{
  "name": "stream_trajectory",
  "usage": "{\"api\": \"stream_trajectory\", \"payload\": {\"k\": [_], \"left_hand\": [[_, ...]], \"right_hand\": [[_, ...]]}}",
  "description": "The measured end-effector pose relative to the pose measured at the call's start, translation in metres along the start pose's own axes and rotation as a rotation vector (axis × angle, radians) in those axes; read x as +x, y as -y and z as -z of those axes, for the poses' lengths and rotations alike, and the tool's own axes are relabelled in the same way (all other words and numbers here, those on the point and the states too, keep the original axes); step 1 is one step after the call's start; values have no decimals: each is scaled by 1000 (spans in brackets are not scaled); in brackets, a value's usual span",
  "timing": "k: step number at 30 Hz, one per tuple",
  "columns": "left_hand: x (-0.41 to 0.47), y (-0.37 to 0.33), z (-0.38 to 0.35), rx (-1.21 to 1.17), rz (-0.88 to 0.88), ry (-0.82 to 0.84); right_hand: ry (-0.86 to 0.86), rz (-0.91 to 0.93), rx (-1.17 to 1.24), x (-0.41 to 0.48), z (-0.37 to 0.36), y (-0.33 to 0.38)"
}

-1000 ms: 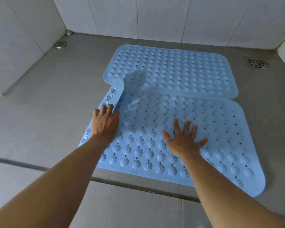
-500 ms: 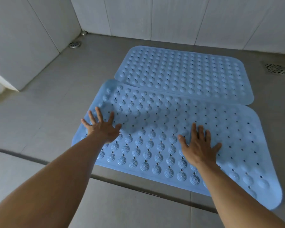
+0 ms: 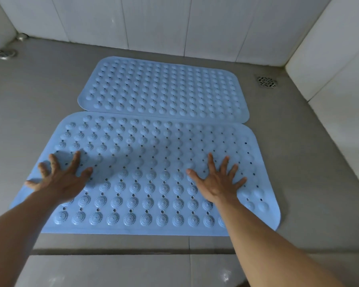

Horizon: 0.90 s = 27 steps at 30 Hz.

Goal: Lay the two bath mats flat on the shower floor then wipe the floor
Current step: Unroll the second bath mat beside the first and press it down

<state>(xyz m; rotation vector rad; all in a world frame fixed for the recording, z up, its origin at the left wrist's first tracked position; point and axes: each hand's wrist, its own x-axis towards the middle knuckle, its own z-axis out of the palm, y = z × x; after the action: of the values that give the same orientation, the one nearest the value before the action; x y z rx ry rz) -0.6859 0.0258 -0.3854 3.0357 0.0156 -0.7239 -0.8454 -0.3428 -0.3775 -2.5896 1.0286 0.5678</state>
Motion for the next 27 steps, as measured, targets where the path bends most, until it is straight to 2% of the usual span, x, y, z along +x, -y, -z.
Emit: {"api": "stream_trajectory", "payload": {"k": [27], "left_hand": [[-4,-11,5,-19,-21,-1]], "right_hand": [[21,-5,22,4,7,-7]]}}
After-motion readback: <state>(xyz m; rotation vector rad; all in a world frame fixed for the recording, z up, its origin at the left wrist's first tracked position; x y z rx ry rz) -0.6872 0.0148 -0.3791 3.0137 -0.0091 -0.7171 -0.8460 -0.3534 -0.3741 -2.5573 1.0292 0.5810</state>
